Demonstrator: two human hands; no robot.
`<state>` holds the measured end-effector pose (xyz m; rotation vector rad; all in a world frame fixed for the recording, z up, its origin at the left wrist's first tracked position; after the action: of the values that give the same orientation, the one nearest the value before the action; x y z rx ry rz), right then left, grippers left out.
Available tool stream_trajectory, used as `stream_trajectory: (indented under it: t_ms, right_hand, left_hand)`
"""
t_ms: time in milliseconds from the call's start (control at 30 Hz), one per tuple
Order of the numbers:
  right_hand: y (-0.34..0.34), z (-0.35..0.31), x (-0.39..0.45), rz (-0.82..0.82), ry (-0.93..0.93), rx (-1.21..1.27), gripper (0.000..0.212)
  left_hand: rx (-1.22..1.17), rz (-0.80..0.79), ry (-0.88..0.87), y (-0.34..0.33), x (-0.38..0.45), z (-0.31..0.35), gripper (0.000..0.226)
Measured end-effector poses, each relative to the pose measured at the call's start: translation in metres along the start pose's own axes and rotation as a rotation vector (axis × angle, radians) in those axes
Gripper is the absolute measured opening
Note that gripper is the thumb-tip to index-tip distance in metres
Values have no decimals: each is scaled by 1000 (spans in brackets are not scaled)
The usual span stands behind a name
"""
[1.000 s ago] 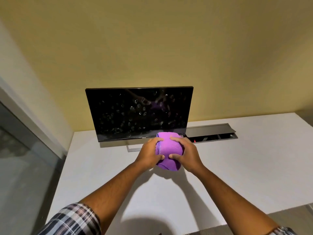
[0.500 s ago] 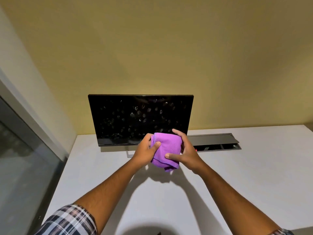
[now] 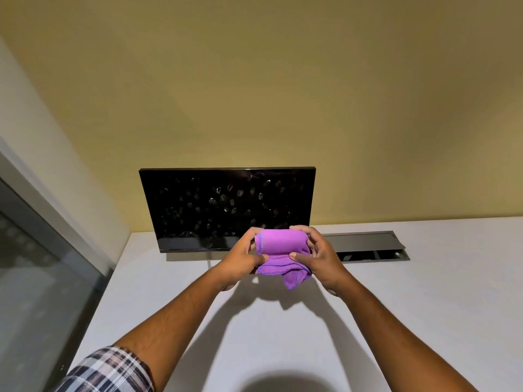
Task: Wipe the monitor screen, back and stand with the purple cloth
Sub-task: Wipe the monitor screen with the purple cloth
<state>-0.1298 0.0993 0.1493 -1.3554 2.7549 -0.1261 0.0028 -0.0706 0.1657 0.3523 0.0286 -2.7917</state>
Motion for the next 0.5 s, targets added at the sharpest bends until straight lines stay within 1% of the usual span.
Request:
stream_trajectory:
  t_ms: [100,133,200,267,300,367,400,433,500]
  right_hand:
    - [7,-5,1,36,5,75,47]
    - [7,-7,2,50,3,109,48]
    - [12,-7,3,64,-40,217,60]
    - [17,-9,3,13,-106,361,53]
    - [19,-10,3,-28,-119,416,57]
    - [21,-14,2,-118,-114,492,74]
    - [19,-15,1,-132,-95,501,77]
    - [17,-14,1,-123,-61,472,78]
    - [10,-14,3,-42,29,347,82]
  left_hand:
    - [-15,-4,-13,-8,6,3,45]
    - [-23,0,-16,-9,7,4,44]
    - [-71,16,1,-12,12,4,43]
    - [-156,43,29,-16,14,5,40]
    - [-207,65,43,-17,14,7,37]
    - [-340,131,83,-21,13,10,36]
    - [-435,157,112,-23,12,12,40]
    - [-556,165,145,-27,11,14,46]
    - [-806,148,209,-33,10,17,57]
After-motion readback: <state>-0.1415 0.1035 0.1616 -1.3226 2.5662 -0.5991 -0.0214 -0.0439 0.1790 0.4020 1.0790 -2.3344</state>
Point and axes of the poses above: each hand's wrist, its own x-axis towards the middle knuckle, its own y-axis out of the back of the hand, z = x × y, the point moved 2 cm from there along x, towards the middle knuckle, and after that the axes turned 1 degree about -z, right-handed, at the moved point
